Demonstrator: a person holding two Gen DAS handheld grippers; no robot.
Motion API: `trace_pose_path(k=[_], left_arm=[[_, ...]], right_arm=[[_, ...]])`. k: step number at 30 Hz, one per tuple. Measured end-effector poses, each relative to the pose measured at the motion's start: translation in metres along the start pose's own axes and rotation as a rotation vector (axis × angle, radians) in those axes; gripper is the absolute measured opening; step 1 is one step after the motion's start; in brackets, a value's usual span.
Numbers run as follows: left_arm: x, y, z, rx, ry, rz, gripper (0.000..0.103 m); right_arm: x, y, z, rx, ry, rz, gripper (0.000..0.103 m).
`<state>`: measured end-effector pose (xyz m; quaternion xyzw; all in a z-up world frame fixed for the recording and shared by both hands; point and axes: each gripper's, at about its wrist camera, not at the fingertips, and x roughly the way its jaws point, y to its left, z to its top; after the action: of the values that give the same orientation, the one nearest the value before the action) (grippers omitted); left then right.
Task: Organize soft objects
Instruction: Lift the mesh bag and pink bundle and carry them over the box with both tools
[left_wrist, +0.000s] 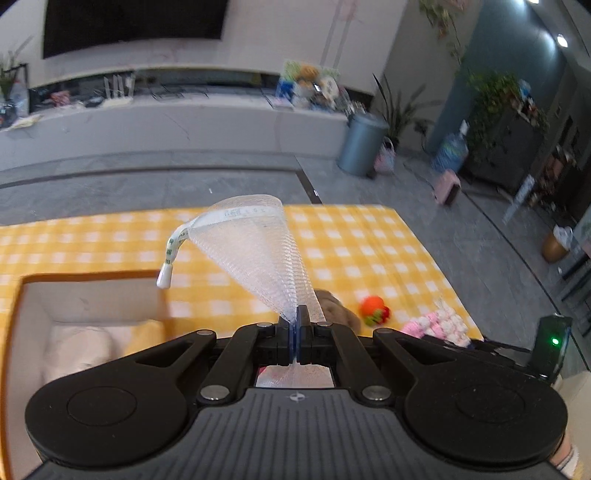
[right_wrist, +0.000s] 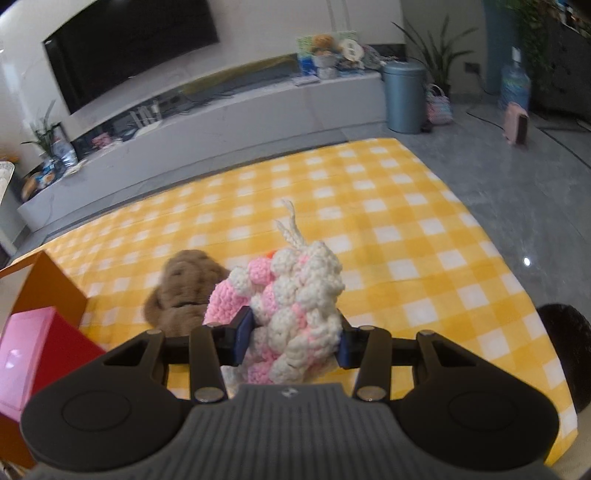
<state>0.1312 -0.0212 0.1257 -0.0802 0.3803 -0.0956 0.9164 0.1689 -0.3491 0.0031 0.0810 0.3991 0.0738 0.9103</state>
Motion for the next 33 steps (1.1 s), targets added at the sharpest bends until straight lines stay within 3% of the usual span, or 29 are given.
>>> trace_pose_path(k=[10,21,27,33], left_arm=[[-0.041,0.077,-0.037,-0.148,-0.147,0.024,0.001],[-0.056,0.160,-0.074,-0.329,-0.189,0.046,0.001],[-0.060,0.181,-0.087,-0.356,-0.195,0.043,0.001],[-0.059,0.200,-0.099,-0.388,-0.181,0.050,0.001]], right_arm=[[-0.045,0.074,0.006,-0.090,-0.096,0.173,0.044],[-0.068,0.187,0.004,-0.264,-0.102,0.341,0.044],[-0.061,0.258,-0.002,-0.359,-0.078,0.386,0.044],[-0.028,0.320,-0.010,-0.484,-0.017,0.348,0.044]])
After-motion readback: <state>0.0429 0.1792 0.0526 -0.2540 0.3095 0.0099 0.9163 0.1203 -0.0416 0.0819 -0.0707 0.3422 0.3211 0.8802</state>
